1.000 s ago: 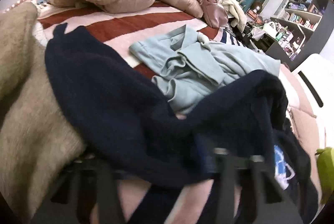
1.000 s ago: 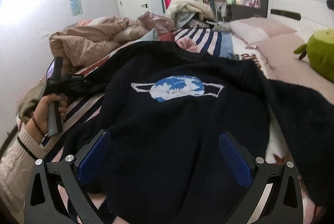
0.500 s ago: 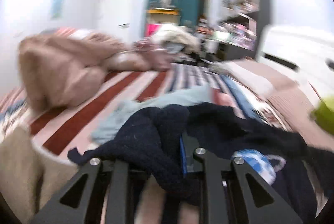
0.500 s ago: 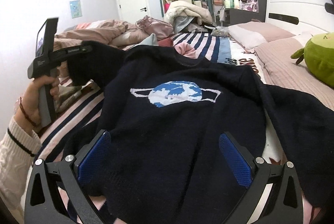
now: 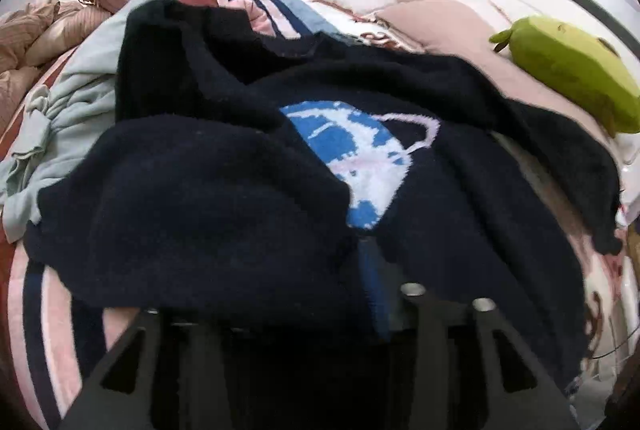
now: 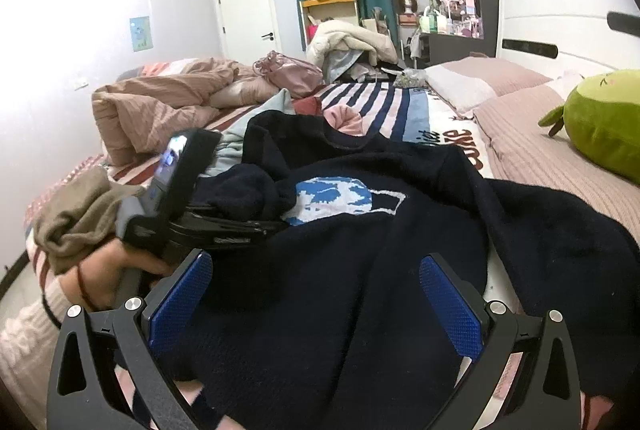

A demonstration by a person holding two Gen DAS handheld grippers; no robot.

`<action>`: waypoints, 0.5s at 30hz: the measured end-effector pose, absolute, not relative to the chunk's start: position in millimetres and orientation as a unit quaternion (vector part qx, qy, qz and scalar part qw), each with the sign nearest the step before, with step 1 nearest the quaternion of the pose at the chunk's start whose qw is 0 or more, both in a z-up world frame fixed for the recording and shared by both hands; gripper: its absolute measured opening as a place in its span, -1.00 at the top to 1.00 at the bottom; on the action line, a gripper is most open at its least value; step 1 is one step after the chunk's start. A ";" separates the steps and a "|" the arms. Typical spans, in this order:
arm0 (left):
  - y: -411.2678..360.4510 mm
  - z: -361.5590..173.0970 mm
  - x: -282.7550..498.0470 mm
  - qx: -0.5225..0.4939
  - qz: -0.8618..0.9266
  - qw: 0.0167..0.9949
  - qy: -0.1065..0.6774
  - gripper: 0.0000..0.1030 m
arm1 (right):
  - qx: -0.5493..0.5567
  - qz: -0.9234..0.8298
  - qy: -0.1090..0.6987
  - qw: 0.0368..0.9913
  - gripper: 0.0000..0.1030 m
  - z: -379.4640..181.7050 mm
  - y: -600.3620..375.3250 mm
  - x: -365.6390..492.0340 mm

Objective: Fold small clothes

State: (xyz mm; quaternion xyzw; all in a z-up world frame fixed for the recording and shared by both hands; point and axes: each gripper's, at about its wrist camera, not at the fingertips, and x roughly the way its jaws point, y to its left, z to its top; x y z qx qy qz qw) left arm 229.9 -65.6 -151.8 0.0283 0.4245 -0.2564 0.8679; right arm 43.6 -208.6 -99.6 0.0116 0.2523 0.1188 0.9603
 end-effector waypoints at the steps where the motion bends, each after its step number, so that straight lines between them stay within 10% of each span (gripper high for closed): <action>1: -61.1 -146.3 224.3 0.022 -0.258 0.872 0.417 -0.23 | 0.007 0.117 0.251 0.961 -0.99 -99.1 -207.7 43.4; 7: 1.7 -111.9 177.9 -0.046 -0.273 0.886 0.372 -0.61 | 0.010 0.124 0.257 0.958 -0.99 -101.3 -205.3 46.1; 15: 100.7 -125.1 202.4 -0.149 -0.209 0.884 0.391 -0.62 | -0.007 0.112 0.264 0.958 -0.99 -104.3 -199.0 43.3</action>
